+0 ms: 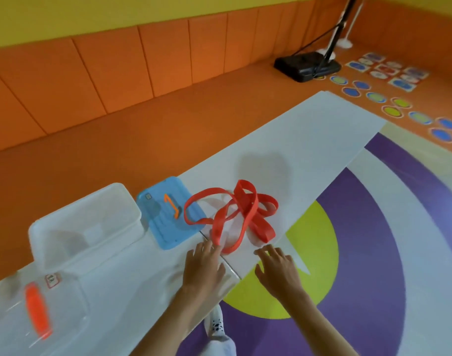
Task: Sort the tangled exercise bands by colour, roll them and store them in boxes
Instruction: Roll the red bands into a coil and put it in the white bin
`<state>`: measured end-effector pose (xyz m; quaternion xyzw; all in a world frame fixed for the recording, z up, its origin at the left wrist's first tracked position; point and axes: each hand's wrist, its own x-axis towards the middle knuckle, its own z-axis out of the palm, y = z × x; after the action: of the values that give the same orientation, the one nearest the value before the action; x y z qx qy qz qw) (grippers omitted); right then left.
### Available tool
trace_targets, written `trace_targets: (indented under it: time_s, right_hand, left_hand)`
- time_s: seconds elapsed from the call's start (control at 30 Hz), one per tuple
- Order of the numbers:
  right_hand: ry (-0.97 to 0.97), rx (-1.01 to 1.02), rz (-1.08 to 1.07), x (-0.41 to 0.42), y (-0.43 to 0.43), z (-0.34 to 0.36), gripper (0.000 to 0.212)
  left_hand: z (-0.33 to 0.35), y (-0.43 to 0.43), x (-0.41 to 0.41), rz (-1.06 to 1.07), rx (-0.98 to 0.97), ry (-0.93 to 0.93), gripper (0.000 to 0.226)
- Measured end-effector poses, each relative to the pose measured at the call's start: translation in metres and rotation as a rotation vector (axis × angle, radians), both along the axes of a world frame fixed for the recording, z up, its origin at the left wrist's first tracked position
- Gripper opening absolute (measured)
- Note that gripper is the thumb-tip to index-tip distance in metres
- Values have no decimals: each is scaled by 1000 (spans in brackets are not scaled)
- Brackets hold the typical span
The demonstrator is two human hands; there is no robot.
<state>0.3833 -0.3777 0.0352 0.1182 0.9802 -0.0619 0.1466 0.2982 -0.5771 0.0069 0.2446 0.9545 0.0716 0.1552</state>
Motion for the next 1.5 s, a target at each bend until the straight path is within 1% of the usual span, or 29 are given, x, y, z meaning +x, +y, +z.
trace_targets:
  time_s: [0.1, 0.13, 0.23, 0.27, 0.3, 0.37, 0.43, 0.47, 0.53, 0.6, 0.67, 0.73, 0.83, 0.9, 0.97, 1.03, 1.13, 1.23, 1.33, 1.5]
  right_hand:
    - [-42, -2, -7, -41, 30, 6, 52]
    - [-43, -11, -12, -54, 39, 7, 56]
    - [-49, -65, -43, -91, 63, 7, 63]
    - [-56, -85, -54, -102, 70, 5, 63]
    - [-68, -98, -62, -112, 77, 3, 64]
    - [-104, -126, -83, -135, 91, -5, 66]
    - [-130, -175, -103, -158, 105, -15, 72]
    - [-139, -193, -102, -170, 112, -20, 75]
    - [-163, -209, -87, -194, 126, -34, 85]
    - [-203, -250, -80, -218, 139, -46, 97]
    - [-242, -300, -76, -238, 151, -57, 105]
    - [-279, -344, -60, -250, 159, -69, 109]
    - [-252, -363, -35, -259, 166, -87, 117]
    - [-251, -404, -23, -265, 172, -97, 117]
    - [-302, -550, -73, -270, 173, -103, 111]
    - [-327, -660, -123, -270, 171, -103, 107]
    - [-303, -734, -140, -268, 169, -108, 101]
    - [-316, -832, -145, -267, 177, -117, 92]
    - [-265, -930, -160, -258, 186, -118, 80]
    - [-42, -1019, -158, -245, 170, -91, 83]
  left_hand:
    - [-5, 36, -37, 73, 87, -95, 57]
    - [-3, 46, -48, 85, 121, -92, 60]
    - [0, 75, -81, 72, 245, 31, 57]
    - [-4, 82, -91, 82, 259, 55, 56]
    - [-5, 89, -100, 110, 249, 1, 60]
    - [-20, 101, -120, 134, 172, -192, 66]
    - [-37, 111, -138, 107, 107, -188, 66]
    - [-43, 116, -146, 103, 92, -183, 70]
    - [-53, 130, -160, 132, 76, -208, 81]
    - [-58, 146, -173, 203, 65, -282, 88]
    - [-59, 159, -185, 310, 122, -393, 99]
    - [-57, 171, -191, 368, 203, -479, 107]
    - [-61, 184, -191, 420, 274, -451, 102]
    - [-65, 191, -186, 508, 355, -482, 98]
    - [-68, 199, -179, 611, 461, -549, 95]
    - [-69, 207, -175, 676, 550, -570, 91]
    - [-69, 213, -173, 699, 594, -618, 98]
    - [-67, 211, -172, 642, 615, -650, 109]
    - [-59, 213, -167, 592, 587, -577, 116]
    - [-44, 204, -149, 581, 604, -324, 118]
